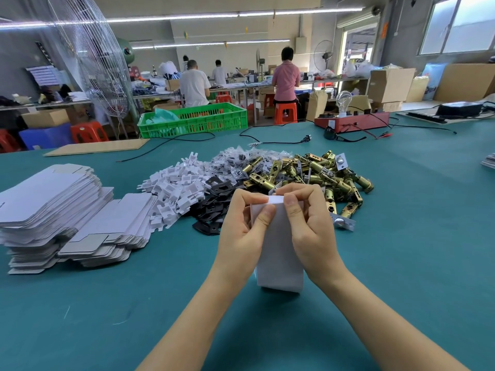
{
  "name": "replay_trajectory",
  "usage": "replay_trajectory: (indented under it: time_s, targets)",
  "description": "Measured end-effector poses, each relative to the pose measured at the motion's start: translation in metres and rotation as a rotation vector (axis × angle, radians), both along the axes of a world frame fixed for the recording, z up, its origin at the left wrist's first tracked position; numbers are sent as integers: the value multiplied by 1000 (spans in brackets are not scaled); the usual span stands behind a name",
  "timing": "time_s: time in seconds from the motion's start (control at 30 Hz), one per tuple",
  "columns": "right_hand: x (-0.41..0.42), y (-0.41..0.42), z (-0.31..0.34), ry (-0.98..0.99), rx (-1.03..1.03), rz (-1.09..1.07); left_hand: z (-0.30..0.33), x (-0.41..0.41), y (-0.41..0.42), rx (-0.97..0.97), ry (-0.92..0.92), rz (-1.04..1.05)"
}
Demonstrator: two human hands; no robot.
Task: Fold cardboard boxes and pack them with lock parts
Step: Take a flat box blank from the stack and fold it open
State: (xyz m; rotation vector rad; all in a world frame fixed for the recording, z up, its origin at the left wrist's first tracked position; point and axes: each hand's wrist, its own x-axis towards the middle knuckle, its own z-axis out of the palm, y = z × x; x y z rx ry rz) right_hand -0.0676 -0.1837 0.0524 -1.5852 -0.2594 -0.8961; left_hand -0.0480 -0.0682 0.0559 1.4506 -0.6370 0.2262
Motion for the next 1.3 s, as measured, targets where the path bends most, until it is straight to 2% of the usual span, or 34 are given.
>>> replay_trajectory:
  time_s: [0.1, 0.23, 0.3, 0.37, 0.43, 0.5, 0.57, 0.63, 0.7, 0.77, 0.83, 0.9, 0.97, 1.1, 1.23, 1.3]
  targets:
    - [1, 0, -1, 7, -7, -28, 3, 0, 1, 5, -36, 9]
    - [2, 0, -1, 22, -21, -28, 8, 5, 8, 27, -191, 129]
    - [1, 1, -3, 40, 11, -44, 10, 10, 14, 53, -341, 223]
    - [2, 0, -4, 181, 78, -44, 8, 14, 18, 126, -564, 311]
    - [6, -5, -2, 473, 238, 131, -1, 18, 16, 220, -777, 352]
    - [8, -11, 0, 697, 460, 419, -14, 18, 11, 325, -928, 318]
    - [9, -19, -2, 748, 594, 570, -31, 19, 7, 430, -1009, 249]
    - [11, -23, -6, 748, 600, 542, -43, 21, 6, 482, -1020, 223]
    - [14, -25, -13, 714, 625, 477, -50, 25, 8, 470, -949, 247]
    - [17, -26, -16, 674, 666, 469, -53, 29, 12, 440, -767, 333]
    - [18, -27, -19, 665, 628, 478, -51, 31, 17, 366, -382, 363]
    - [18, -26, -23, 686, 513, 456, -46, 32, 21, 211, 66, 211]
    - [20, -24, -28, 682, 408, 438, -48, 38, 25, 65, 282, 27]
    - [21, -20, -33, 606, 230, 453, -50, 43, 32, -58, 360, -72]
    - [23, -20, -38, 512, -12, 300, -47, 42, 30, -33, 310, -20]
    - [24, -20, -39, 482, -70, 297, -46, 41, 27, -19, 286, -21]
